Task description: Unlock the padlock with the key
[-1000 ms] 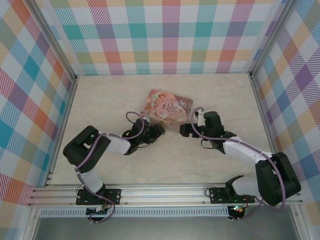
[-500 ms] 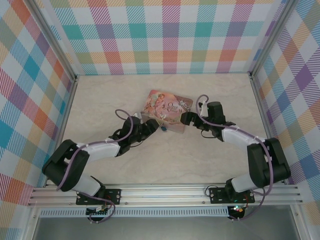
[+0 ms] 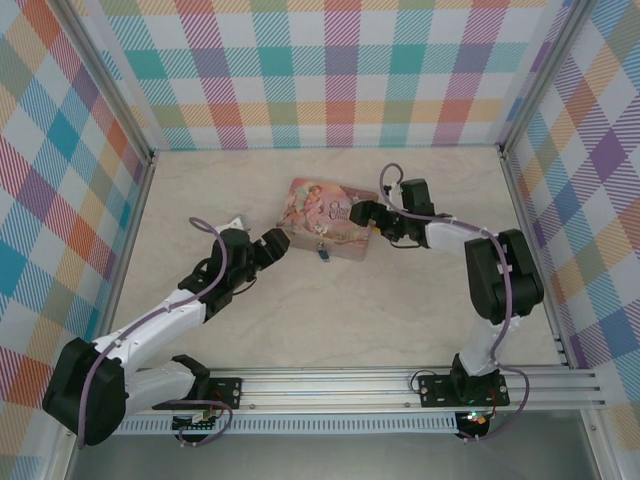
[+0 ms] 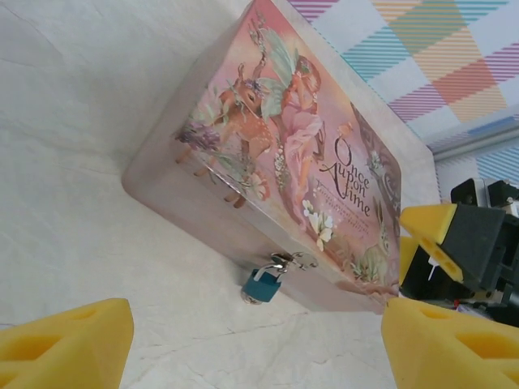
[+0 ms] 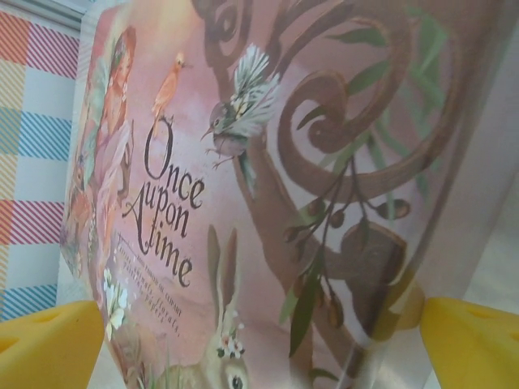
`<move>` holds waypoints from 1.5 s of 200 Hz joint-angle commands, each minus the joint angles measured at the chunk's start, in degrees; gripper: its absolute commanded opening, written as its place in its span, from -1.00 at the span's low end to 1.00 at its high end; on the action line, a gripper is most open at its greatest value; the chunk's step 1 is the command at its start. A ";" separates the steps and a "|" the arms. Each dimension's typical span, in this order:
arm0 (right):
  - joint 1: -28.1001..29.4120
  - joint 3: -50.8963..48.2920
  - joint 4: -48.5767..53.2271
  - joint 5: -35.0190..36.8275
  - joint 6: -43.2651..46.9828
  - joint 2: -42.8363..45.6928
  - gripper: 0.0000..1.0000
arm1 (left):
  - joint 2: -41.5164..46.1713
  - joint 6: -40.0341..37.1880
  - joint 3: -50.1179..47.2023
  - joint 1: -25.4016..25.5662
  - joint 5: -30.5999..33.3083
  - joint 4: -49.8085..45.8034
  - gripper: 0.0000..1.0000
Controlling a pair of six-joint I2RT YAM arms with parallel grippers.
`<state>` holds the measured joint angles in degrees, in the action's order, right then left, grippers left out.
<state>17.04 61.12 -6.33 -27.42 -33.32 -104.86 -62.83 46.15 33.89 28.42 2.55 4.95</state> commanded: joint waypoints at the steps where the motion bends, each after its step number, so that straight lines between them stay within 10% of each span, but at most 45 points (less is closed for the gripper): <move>1: -0.01 4.51 -1.60 -4.16 -0.91 -4.10 0.99 | 1.99 -1.87 -0.22 -1.16 0.46 -3.08 0.60; 77: 1.24 17.83 -4.06 -3.36 -0.75 -14.04 0.99 | 0.91 -2.58 2.45 -4.07 -4.09 -4.96 0.65; 165: -1.22 4.70 8.34 6.60 11.35 8.49 0.99 | -4.97 -3.41 4.98 -17.23 -17.06 -4.68 0.85; 227: 8.27 -16.47 -4.10 4.94 7.35 17.34 0.83 | -23.25 -3.63 13.32 -21.65 -27.56 5.97 0.96; 300: 14.87 -21.41 -35.51 9.87 10.59 4.43 0.47 | -38.97 -2.82 22.41 -20.83 -31.58 11.13 0.99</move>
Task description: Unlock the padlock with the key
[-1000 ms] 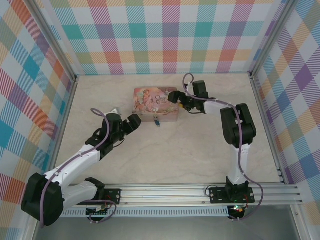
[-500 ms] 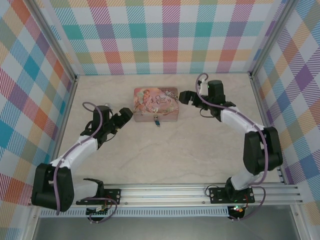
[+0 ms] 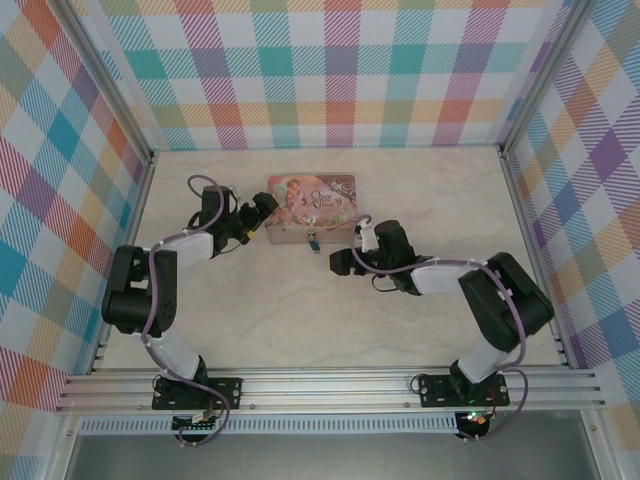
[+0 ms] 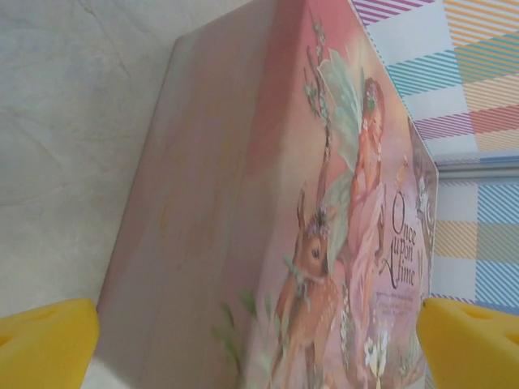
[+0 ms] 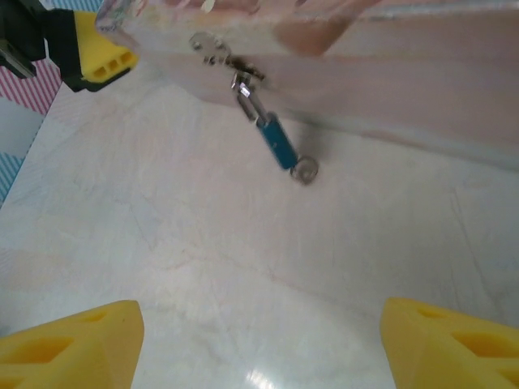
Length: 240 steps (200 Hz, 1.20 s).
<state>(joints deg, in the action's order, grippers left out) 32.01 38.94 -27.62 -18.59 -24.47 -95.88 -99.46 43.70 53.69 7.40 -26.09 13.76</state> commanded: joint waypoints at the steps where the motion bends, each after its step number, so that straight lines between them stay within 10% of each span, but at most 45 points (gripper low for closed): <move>1: -0.11 0.87 -14.26 0.98 1.77 -4.74 0.47 | -2.37 -0.28 2.63 0.22 -2.98 2.32 0.99; 240: 0.67 6.27 -23.69 -2.85 -2.93 -20.90 0.04 | -1.12 -0.16 1.77 5.96 -2.57 1.22 0.89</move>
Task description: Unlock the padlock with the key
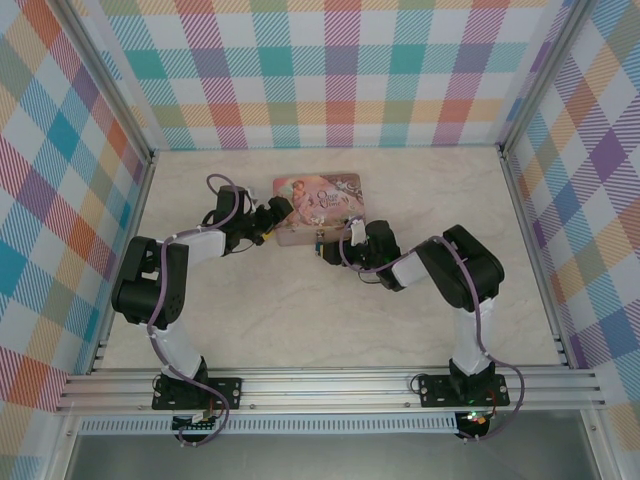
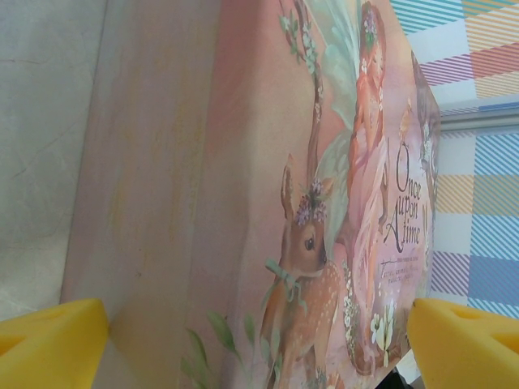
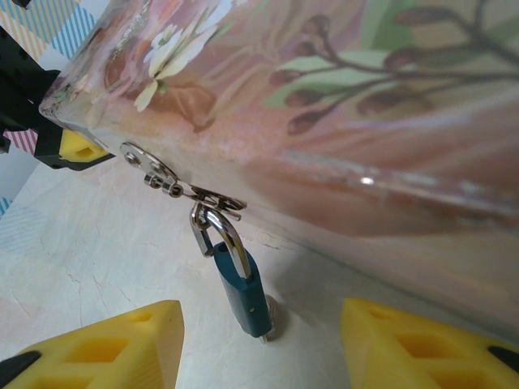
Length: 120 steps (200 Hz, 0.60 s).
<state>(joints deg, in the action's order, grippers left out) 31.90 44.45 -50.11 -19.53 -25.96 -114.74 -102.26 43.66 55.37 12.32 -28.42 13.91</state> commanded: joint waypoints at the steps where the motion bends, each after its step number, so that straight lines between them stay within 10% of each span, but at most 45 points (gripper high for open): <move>1: 0.79 0.74 -1.21 -1.91 -1.45 -2.10 0.04 | 1.65 -0.14 0.09 1.04 -0.23 1.09 0.89; 120: 2.20 1.48 -1.51 -1.55 -3.14 -3.92 -0.46 | 1.88 0.19 0.00 1.04 -0.07 1.13 0.89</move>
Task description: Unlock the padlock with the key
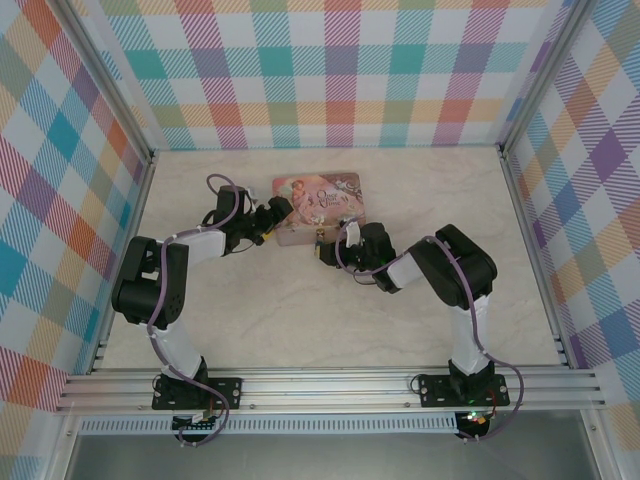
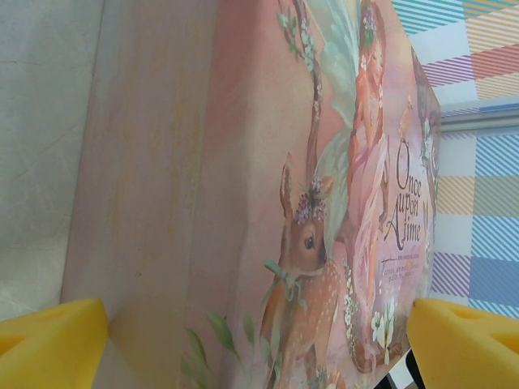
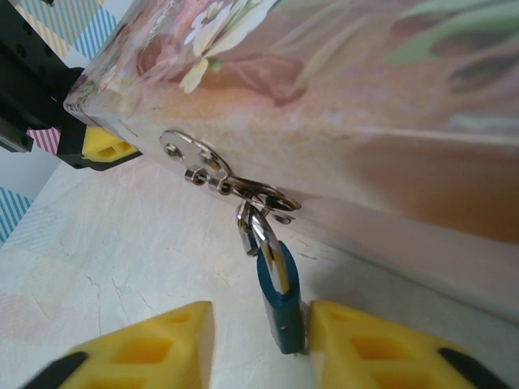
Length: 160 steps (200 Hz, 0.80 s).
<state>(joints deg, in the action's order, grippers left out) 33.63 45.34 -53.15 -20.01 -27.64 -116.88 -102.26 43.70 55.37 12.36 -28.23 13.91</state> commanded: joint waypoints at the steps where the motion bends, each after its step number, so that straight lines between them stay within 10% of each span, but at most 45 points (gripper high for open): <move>1: 0.47 0.56 1.50 -0.99 -1.46 -1.78 -0.47 | 1.93 0.15 0.00 1.00 -0.26 1.12 0.89; 99: 0.47 -2.04 5.07 6.94 -1.15 3.71 -0.75 | 9.23 -3.13 -2.90 1.09 2.08 -1.65 0.89; 160: -0.62 -4.38 0.98 3.12 -5.08 5.05 -0.45 | 17.16 -8.57 -2.50 1.18 6.96 -9.22 0.89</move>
<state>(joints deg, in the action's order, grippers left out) 33.56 42.28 -49.10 -14.28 -29.82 -113.06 -88.05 38.33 52.58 12.47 -23.24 8.34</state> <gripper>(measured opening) 0.247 0.946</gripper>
